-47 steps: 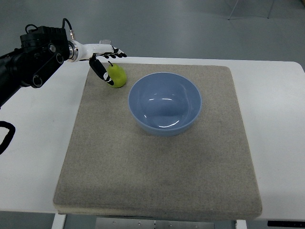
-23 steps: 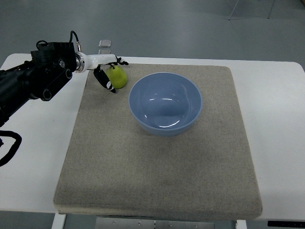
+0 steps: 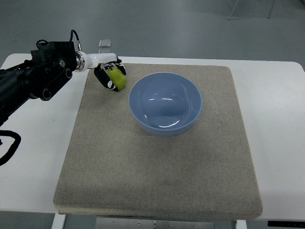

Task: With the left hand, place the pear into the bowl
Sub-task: 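Lift the pear with the left hand and carry it over the bowl, then lower the pear into the blue bowl and open the left hand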

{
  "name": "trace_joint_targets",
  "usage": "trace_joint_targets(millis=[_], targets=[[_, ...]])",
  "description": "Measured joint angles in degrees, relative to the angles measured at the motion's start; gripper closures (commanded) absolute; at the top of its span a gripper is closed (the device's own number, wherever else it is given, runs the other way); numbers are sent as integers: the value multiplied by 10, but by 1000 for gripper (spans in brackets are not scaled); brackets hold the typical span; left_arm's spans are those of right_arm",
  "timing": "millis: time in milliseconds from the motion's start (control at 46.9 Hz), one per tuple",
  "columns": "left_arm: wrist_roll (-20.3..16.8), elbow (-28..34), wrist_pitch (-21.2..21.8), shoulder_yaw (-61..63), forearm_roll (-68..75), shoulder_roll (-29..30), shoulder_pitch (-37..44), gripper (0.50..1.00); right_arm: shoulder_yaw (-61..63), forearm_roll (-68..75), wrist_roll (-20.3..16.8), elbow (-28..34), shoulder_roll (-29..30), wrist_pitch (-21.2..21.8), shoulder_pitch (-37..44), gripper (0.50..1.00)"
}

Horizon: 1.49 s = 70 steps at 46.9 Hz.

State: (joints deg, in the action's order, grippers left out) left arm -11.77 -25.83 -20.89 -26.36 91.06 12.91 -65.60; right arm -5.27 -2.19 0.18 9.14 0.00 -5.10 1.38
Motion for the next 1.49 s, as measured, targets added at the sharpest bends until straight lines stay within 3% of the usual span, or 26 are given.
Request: trace_joint_targets(millis=[384,534,704,918,1088,1131,1216,1345,1494], targets=[[-1,-102,-6,-5,-65,80,-52,1000,0,0,0,0,0,0,0,576],[-1,-136,-40,0,-112,86,-63,1000,0,0,0,0,0,0,0,576],[-1,-234,-84,-1,-115,114,-66,1000,0,0,0,0,0,0,0,574],[-3,-347,-96,16,-105,124,-64,1000,0,0,0,0,0,0,0,576],[-3,-374,-96,55,-102,118,-68,1000,0,0,0,0,0,0,0,576],[-2,-374,-96,58,-102,115,-68,958,0,0,0,0,0,0,0,574],[-2,-375,-95,60,-99,107,-62,714,0,0,0,0,0,0,0,574],[-2,-374,-94,68,-98,100,-59,532,0,0,0,0,0,0,0,576],[-1,-374,-94,68,-106,100,-56,508,0,0,0,0,0,0,0,574]])
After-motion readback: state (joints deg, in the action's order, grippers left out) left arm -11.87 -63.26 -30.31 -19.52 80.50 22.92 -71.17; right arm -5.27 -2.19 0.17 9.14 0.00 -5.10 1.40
